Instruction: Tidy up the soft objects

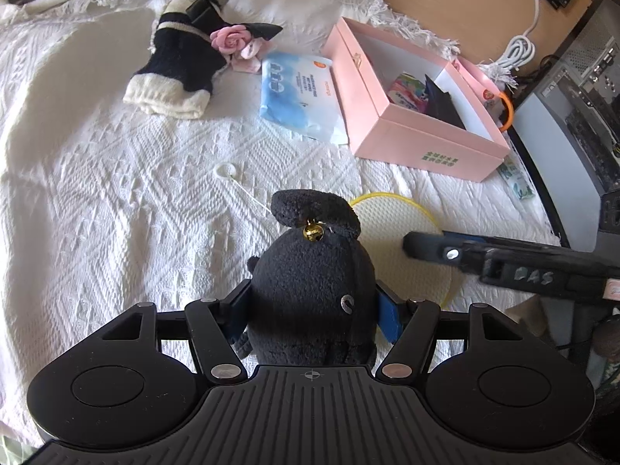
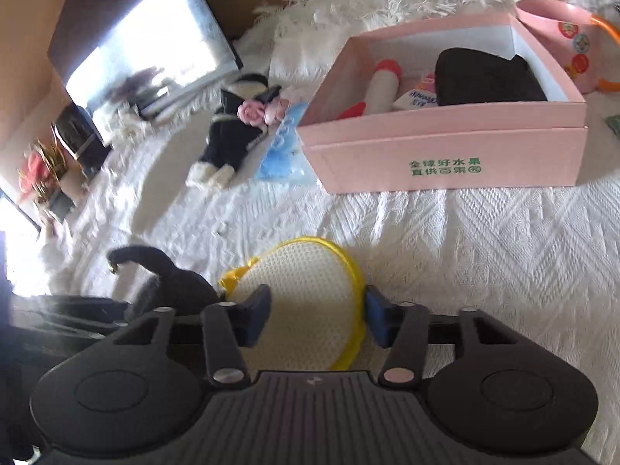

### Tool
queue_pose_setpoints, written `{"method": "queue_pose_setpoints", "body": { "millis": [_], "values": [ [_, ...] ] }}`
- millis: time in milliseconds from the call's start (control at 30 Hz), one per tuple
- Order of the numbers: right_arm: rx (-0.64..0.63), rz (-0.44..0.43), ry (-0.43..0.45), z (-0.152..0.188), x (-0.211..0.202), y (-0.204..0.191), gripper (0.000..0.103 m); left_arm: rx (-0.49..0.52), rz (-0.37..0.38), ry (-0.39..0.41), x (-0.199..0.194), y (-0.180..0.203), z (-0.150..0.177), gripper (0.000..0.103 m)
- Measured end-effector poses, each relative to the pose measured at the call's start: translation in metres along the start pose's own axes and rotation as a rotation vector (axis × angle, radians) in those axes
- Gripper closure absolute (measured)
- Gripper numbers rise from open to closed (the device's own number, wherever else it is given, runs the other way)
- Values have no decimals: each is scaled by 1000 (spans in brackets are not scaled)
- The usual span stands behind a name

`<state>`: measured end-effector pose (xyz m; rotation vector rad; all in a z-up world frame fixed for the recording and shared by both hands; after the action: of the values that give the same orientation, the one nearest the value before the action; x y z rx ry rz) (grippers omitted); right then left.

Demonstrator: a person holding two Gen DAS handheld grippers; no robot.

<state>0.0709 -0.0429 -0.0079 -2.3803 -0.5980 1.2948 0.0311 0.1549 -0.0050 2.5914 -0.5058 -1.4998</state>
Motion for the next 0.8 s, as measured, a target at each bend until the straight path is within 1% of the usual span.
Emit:
{"method": "queue_pose_setpoints", "body": {
  "millis": [67, 133, 167, 200, 233, 267, 333, 400, 433, 500, 567, 633, 700, 800],
  "values": [
    [-4, -60, -2, -1, -9, -1, 55, -7, 2, 2, 0, 1, 0, 34],
    [10, -131, -38, 1, -13, -1, 55, -9, 6, 3, 0, 1, 0, 34],
    [22, -167, -64, 3, -12, -1, 60, -10, 9, 3, 0, 0, 0, 34],
    [27, -184, -80, 5, -10, -2, 69, -13, 12, 4, 0, 0, 0, 34],
    [26, -180, -92, 7, -6, -3, 73, -15, 14, 4, 1, -1, 0, 34],
    [23, -160, -99, 9, -1, -4, 77, -14, 15, 3, 1, -1, 0, 34],
    [23, -111, -83, 9, 6, -5, 77, -4, 10, -1, 1, 0, -1, 34],
    [41, -110, -70, 4, 4, -8, 83, 11, -2, -11, 0, 3, -2, 34],
    [39, -108, -61, 2, -1, -10, 84, 27, -10, -16, 0, 5, -4, 34],
    [-1, -68, -26, -3, -17, -14, 88, 71, -34, -22, -1, 12, -6, 34],
    [-30, -23, 14, -9, -36, -13, 88, 114, -47, -27, -2, 20, -10, 34],
    [-40, 26, 55, -14, -55, -7, 88, 149, -35, -30, -3, 30, -15, 34],
    [-46, 98, 96, -17, -74, 3, 88, 180, -14, -32, -3, 40, -19, 34],
    [-35, 202, 143, -17, -100, 21, 88, 210, 53, -29, -3, 57, -30, 34]
  ]
}}
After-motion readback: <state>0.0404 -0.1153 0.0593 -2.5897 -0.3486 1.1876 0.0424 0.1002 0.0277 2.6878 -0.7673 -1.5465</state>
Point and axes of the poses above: each gripper's, at about its wrist camera, not at the fingertips, and x roughly the way its jaws point, y to its right, z to its underside, the point moved 5 cm from there along x, roughly the way its jaws point, and after that the axes turned 7 degrees about x, right-handed, at the moved point
